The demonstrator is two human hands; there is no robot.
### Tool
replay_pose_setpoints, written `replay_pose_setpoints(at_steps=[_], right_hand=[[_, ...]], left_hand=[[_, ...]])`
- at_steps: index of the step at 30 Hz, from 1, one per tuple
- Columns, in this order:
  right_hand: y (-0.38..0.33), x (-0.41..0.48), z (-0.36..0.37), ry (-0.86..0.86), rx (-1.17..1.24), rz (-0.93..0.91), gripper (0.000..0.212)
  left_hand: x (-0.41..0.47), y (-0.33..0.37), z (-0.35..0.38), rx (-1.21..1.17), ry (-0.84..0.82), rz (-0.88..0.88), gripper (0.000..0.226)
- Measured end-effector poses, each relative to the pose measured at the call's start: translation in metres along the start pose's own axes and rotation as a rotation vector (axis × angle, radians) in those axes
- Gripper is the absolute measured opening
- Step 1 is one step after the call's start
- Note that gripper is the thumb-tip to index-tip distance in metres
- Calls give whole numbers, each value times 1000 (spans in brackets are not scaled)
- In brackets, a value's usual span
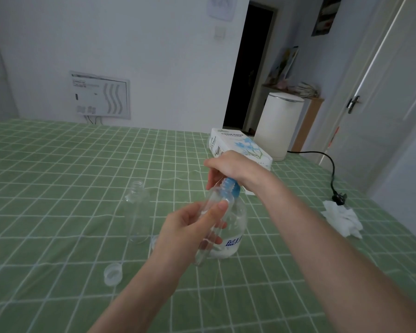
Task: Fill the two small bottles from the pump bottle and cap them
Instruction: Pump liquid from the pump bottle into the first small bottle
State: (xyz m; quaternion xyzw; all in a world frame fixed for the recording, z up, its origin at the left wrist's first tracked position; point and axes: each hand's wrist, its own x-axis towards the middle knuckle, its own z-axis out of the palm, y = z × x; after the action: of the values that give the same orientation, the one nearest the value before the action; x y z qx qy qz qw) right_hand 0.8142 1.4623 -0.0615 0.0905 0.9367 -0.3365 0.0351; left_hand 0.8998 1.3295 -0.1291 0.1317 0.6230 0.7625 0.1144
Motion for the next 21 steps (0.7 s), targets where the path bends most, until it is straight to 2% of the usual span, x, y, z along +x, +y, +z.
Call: replay_pose_setpoints(at_steps=[4,17,19,21], right_hand=[[-5,-2,-8,-31,55,34,41],[-9,-2,-6,7,1,53,14],[-7,-1,-3,13,-5,59,27],[-5,-1,0,8,1,59,32]], left_hand=[[1,3,1,-12,-8,18,46],[1,2,0,4,-18,12,45],[1,1,-1,5,-10,1,47],[1,0,-1,15,-3,-9,49]])
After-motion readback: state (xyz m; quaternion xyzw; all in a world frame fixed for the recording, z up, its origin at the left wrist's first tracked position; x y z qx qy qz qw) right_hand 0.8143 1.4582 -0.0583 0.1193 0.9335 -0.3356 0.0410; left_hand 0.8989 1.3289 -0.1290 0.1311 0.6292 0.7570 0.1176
